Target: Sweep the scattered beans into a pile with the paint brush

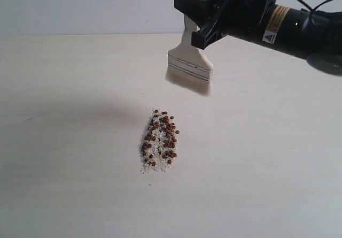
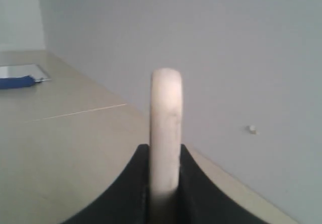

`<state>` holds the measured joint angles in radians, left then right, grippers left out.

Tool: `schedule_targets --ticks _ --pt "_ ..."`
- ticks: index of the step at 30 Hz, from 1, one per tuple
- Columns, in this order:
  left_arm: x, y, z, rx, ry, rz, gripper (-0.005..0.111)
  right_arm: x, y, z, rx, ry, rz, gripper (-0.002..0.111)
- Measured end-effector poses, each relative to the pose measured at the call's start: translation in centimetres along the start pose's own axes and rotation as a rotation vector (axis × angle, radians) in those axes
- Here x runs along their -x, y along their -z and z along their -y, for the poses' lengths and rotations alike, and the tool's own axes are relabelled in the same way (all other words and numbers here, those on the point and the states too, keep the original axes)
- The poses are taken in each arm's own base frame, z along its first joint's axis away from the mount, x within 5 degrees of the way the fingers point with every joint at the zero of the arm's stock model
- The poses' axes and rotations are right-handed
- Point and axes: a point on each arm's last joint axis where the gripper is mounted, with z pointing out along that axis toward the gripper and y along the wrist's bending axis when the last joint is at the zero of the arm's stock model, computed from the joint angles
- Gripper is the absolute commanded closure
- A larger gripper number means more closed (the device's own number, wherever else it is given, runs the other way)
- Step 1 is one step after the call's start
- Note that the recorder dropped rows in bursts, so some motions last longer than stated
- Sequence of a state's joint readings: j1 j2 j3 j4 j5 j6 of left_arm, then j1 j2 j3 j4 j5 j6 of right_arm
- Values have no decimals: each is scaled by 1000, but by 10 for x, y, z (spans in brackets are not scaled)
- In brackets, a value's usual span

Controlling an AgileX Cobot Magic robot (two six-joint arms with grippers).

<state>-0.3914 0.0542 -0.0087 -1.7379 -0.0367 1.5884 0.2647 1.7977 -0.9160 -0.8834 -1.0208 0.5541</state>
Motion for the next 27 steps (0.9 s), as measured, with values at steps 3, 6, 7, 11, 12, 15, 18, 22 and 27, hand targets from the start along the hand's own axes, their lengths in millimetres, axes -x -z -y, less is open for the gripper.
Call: schedule_targets --ticks 3,6,7,11,12,15,18,22,27 --pt "0 0 0 0 0 0 107 2 -7 16 116 -4 -29 108" --pt "0 0 0 0 0 0 107 -4 -17 27 214 3 -56 108" --pt "0 0 0 0 0 0 107 -7 -22 31 235 11 -63 108" --pt "0 0 0 0 0 0 107 -21 -39 47 263 25 -78 108" --pt "0 0 0 0 0 0 107 -28 -44 52 264 23 -84 108" --pt "0 0 0 0 0 0 107 -38 -54 62 278 28 -74 108" --pt "0 0 0 0 0 0 107 -47 -63 68 313 23 -44 108" --pt "0 0 0 0 0 0 107 -59 -73 77 330 -6 -34 108" --pt "0 0 0 0 0 0 107 -77 -81 83 368 -54 -85 108"
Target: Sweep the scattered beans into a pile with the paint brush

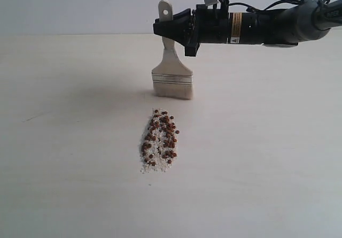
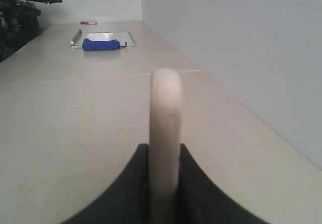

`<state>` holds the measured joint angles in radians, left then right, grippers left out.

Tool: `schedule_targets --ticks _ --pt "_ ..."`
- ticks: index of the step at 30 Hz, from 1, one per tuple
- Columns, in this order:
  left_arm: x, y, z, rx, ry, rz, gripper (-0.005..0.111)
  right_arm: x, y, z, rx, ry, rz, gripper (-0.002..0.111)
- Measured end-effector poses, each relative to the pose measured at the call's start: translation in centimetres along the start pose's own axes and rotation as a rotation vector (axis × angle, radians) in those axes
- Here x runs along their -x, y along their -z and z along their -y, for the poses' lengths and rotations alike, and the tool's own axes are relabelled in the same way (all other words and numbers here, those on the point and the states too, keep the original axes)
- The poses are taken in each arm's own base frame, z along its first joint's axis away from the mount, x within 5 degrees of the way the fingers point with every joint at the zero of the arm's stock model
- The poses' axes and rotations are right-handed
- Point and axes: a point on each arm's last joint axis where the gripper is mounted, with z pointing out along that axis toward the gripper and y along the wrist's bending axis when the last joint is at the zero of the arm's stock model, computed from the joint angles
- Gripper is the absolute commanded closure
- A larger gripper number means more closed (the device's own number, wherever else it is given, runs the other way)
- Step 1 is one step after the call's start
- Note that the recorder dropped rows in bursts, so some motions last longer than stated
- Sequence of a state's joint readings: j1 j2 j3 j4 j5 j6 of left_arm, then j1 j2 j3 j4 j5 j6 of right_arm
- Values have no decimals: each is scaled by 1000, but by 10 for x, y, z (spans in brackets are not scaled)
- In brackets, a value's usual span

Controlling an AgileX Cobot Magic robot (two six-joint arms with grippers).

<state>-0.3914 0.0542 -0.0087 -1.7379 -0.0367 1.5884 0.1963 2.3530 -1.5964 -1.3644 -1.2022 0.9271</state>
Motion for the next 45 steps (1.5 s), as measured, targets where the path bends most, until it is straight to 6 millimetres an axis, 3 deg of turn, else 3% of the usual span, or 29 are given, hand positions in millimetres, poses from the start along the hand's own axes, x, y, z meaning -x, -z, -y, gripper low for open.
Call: schedule_targets --ticks 32,45 --pt "0 0 0 0 0 0 107 -7 0 -9 116 -193 -136 108" --pt "0 0 0 0 0 0 107 2 -32 -39 226 -163 -217 108"
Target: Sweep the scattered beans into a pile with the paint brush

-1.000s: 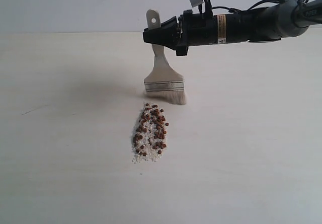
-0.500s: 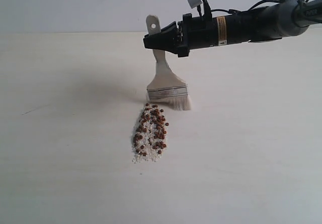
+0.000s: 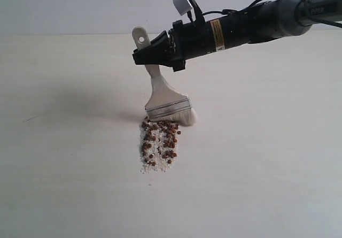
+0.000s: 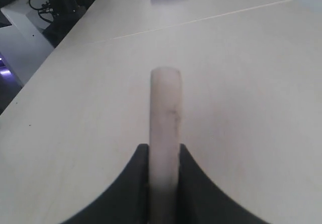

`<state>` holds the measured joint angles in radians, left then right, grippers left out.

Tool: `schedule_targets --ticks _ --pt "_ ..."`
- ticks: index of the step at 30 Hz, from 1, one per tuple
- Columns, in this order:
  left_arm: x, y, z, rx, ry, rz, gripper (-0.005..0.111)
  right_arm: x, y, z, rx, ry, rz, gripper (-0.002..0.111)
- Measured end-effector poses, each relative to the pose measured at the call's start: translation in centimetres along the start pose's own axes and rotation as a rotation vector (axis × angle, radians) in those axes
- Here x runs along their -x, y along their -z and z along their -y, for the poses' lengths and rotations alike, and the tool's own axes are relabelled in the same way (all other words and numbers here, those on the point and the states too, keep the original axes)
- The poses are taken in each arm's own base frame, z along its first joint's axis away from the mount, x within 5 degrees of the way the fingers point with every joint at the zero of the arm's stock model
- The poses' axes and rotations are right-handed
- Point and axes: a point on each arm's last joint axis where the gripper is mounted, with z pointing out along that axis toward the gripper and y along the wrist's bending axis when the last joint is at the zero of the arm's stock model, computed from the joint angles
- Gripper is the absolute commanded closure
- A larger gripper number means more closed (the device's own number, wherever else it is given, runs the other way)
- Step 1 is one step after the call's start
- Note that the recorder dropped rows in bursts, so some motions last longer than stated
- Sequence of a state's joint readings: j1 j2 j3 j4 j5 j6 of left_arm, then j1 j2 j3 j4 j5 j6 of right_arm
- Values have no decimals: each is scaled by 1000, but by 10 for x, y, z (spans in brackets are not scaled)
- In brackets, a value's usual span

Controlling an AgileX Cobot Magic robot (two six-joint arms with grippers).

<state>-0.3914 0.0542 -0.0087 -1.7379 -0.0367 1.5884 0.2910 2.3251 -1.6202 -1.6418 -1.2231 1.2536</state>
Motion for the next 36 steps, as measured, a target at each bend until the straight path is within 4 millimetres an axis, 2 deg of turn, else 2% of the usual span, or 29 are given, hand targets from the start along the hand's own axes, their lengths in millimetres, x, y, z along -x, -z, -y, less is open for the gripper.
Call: schedule_targets --ticks 9,14,21,26,31,36 --pt "0 0 0 0 0 0 107 13 4 -4 -8 27 13 108" --pt "0 0 0 0 0 0 107 38 12 -14 -22 81 31 108" --pt "0 0 0 0 0 0 107 45 14 -13 -44 205 83 108" --pt "0 0 0 0 0 0 107 30 7 4 -117 265 214 108" --pt "0 0 0 0 0 0 107 7 0 14 -122 254 202 108" --pt "0 0 0 0 0 0 107 2 -2 14 -107 209 197 108"
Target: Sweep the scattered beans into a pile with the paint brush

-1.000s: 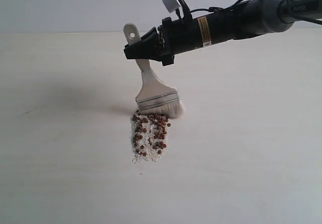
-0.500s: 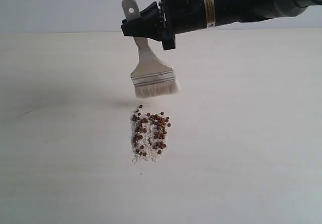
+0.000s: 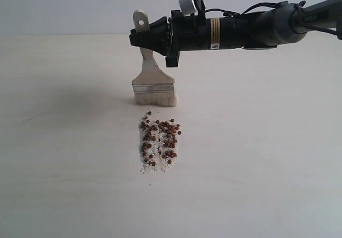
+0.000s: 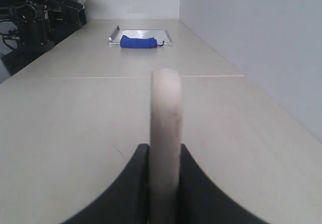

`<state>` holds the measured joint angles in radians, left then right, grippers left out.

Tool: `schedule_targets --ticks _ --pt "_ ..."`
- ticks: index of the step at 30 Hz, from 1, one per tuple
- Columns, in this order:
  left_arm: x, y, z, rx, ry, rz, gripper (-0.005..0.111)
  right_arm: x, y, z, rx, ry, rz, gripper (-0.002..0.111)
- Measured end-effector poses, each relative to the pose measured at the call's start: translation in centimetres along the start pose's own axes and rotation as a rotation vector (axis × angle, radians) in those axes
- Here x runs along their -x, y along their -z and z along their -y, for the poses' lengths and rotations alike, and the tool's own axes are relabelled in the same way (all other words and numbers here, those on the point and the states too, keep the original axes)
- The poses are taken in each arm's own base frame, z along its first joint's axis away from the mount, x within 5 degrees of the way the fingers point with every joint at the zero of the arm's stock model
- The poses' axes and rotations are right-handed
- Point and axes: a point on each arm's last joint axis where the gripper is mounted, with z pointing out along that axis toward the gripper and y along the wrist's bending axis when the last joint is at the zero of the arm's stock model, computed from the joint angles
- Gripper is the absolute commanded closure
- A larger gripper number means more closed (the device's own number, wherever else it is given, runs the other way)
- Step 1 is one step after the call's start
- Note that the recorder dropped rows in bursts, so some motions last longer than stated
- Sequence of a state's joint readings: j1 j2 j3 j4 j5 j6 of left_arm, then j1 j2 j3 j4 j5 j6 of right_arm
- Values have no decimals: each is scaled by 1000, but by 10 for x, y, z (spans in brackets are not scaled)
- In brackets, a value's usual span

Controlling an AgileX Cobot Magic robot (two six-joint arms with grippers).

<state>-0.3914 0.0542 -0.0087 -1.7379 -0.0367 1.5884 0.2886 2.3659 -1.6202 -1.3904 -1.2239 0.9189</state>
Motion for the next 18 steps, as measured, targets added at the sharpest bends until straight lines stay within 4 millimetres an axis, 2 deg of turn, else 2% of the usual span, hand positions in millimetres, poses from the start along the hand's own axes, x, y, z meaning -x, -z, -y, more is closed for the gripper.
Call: schedule_targets --ticks 11,18 --pt "0 0 0 0 0 0 107 -9 1 -7 69 -130 -101 108" --pt "0 0 0 0 0 0 107 -4 -1 -12 100 -146 -135 108"
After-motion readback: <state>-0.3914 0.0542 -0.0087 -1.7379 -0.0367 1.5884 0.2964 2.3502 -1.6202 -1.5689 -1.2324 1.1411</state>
